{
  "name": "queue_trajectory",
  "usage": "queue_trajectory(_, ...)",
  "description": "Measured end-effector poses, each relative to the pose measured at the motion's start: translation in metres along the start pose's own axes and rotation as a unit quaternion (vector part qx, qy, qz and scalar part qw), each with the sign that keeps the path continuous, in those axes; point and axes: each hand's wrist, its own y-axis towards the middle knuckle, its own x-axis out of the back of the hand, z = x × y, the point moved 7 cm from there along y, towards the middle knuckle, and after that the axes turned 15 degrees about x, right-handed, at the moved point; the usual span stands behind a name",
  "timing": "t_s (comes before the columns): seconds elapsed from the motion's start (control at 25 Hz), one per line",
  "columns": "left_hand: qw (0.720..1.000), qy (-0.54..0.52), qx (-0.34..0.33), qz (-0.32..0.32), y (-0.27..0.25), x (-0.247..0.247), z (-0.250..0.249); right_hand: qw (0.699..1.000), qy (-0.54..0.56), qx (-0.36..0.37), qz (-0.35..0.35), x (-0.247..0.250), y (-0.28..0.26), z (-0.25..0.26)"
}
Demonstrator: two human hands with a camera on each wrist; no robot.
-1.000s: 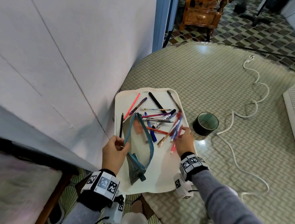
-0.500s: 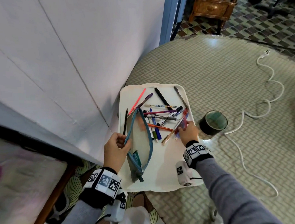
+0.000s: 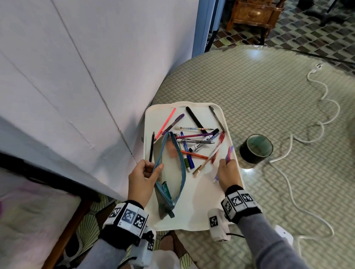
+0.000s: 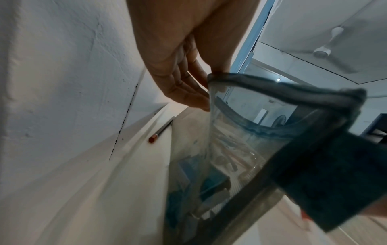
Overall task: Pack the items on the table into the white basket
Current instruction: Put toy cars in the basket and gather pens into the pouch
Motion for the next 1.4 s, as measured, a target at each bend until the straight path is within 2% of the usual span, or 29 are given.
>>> queue_trajectory(0.08,1.0,0.0,-0.007,0.004,-0.002,-0.002,-0.002,0.988,0.151,0.017,-0.003,0.0,-0.015,0.025)
queue_trajectory(0.16,1.0,0.004,-0.013,0.006,-0.002,-0.003,-0.004,0.966,0.249,0.066,0.024,0.003,-0.028,0.062)
queue_trajectory(0.28,1.0,0.005,-0.017,0.011,-0.005,-0.002,-0.009,0.932,0.323,0.152,0.069,0.001,-0.045,0.118)
queue_trajectory(0.36,1.0,0.008,-0.016,0.011,-0.004,0.0,-0.008,0.914,0.358,0.162,0.102,-0.013,-0.055,0.139)
queue_trajectory(0.44,1.0,0.005,-0.01,0.013,-0.004,0.004,-0.008,0.912,0.348,0.158,0.148,-0.037,-0.069,0.147)
queue_trajectory(0.52,1.0,0.001,-0.013,0.011,-0.005,0.006,-0.009,0.938,0.248,0.169,0.173,-0.057,-0.082,0.143)
queue_trajectory(0.56,1.0,0.006,-0.018,0.012,-0.006,0.007,-0.01,0.949,0.193,0.181,0.171,-0.063,-0.085,0.139)
queue_trajectory(0.64,0.999,0.011,-0.019,0.023,-0.008,0.006,-0.013,0.957,0.154,0.193,0.151,-0.065,-0.087,0.138)
queue_trajectory(0.92,0.997,0.015,0.011,0.077,-0.007,-0.006,-0.011,0.943,0.261,0.192,0.08,-0.042,-0.068,0.16)
queue_trajectory(1.04,0.993,0.033,0.031,0.107,-0.007,-0.016,-0.005,0.959,0.22,0.174,0.028,-0.043,-0.065,0.146)
queue_trajectory(1.2,0.996,0.029,0.051,0.073,-0.008,-0.016,-0.001,0.959,0.235,0.151,-0.044,-0.03,-0.073,0.131)
queue_trajectory(1.32,0.996,0.007,0.061,0.061,-0.005,-0.015,0.0,0.967,0.219,0.132,-0.014,-0.032,-0.078,0.122)
queue_trajectory(1.4,0.996,-0.004,0.057,0.07,-0.003,-0.016,-0.003,0.977,0.185,0.098,0.039,-0.046,-0.076,0.105)
